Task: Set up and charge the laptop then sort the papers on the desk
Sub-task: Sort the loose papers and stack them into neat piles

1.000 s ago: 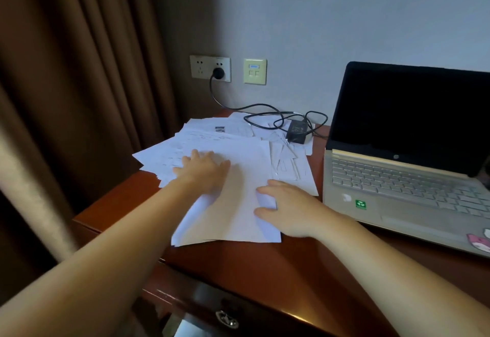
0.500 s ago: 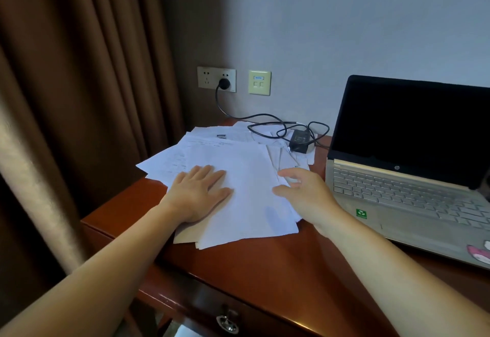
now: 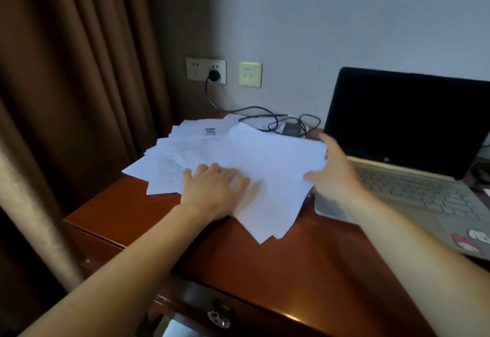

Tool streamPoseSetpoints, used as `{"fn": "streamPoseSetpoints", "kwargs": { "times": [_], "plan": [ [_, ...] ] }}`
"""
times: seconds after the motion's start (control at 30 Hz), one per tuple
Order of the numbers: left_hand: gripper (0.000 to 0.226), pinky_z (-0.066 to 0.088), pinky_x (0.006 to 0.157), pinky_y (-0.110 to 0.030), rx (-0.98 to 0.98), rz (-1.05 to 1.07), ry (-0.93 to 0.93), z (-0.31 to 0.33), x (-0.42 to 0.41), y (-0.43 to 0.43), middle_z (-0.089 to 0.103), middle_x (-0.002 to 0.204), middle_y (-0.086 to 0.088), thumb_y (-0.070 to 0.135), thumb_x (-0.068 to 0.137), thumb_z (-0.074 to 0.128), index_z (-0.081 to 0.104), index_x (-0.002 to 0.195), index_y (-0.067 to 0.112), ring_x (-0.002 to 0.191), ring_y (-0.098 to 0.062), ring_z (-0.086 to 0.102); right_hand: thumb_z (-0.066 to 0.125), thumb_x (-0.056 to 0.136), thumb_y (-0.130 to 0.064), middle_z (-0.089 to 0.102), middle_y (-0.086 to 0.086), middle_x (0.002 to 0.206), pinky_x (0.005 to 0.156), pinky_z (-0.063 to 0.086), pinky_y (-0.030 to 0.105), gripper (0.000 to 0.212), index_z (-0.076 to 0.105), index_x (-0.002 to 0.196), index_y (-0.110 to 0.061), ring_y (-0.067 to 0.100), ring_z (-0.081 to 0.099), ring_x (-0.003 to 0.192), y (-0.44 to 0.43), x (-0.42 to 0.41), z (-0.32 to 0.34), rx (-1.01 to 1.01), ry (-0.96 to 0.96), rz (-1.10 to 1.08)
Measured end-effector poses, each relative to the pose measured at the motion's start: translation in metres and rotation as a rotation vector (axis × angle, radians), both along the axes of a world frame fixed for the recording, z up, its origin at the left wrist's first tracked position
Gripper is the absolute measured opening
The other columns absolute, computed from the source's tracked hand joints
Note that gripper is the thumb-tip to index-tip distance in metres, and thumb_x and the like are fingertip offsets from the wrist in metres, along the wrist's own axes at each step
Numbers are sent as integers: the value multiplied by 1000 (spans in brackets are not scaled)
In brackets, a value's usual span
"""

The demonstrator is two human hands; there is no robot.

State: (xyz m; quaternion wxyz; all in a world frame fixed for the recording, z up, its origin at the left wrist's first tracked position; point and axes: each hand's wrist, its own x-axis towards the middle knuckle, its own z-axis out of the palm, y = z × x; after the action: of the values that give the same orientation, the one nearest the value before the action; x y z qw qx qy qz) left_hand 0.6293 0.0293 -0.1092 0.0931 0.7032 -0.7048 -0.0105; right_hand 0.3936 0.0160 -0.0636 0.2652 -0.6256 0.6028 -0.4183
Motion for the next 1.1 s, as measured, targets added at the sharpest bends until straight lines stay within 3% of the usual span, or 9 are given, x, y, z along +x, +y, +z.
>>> {"fn": "streamPoseSetpoints", "kwargs": {
  "times": [0.1,0.3,0.53,0.63,0.7,0.8,0.87,1.0,1.1],
  "plan": [
    [59,3,120,-58,7,-110,64,-2,-4,-1,40,154,5,71,98,24,45,146,44,149,-22,22,67,85,3,54,3,132,80,43,27,88,24,153,-32,21,55,107,-7,-21,1,-41,14,-70],
    [68,-7,123,-54,30,-445,161,-8,13,0,25,165,15,74,89,47,33,151,52,156,-11,-4,68,86,-1,49,-4,135,82,40,21,73,38,147,-28,14,48,114,-14,-27,-11,-144,-34,-92],
    [65,25,124,-36,-66,-577,211,-10,19,-10,44,156,15,75,87,54,54,143,43,150,-5,28,73,86,-11,48,2,144,103,43,36,67,43,145,-23,25,46,131,-34,-30,-3,-109,11,-74],
    [68,26,118,-32,-65,-536,97,-9,15,-19,43,157,11,81,88,42,52,145,43,147,-7,32,71,88,-24,32,-1,155,114,27,29,64,44,145,-25,17,31,143,-18,-21,-1,-234,304,38],
    [78,28,113,-36,-69,-491,48,-6,9,-27,45,156,10,86,81,29,52,143,45,146,-10,35,70,88,-34,40,-3,152,118,24,30,51,55,137,-25,15,31,143,-1,-11,-6,-290,471,193],
    [78,29,105,-38,-104,-443,35,-5,-2,-37,51,150,8,85,79,29,57,139,44,141,-14,40,63,91,-48,49,-9,146,114,22,28,48,56,135,-30,15,34,141,18,5,-22,-192,741,375],
    [71,26,103,-35,-171,-482,55,-9,-5,-39,54,146,6,81,83,37,61,136,39,138,-14,41,52,96,-49,52,-12,143,106,32,31,46,52,138,-33,17,44,132,22,8,-30,-160,832,334],
    [58,38,101,-37,-302,-595,118,-12,4,-36,67,128,7,72,87,50,72,121,31,127,-15,52,44,101,-38,54,-15,140,99,41,31,38,54,137,-31,15,50,126,18,3,-33,-155,812,303],
    [34,52,87,-42,-312,-657,157,-10,4,-34,74,111,7,48,90,63,77,110,23,109,-17,65,44,101,-36,52,-16,142,101,41,33,39,50,140,-33,17,48,127,18,-1,-36,-123,781,337]
  ]
}}
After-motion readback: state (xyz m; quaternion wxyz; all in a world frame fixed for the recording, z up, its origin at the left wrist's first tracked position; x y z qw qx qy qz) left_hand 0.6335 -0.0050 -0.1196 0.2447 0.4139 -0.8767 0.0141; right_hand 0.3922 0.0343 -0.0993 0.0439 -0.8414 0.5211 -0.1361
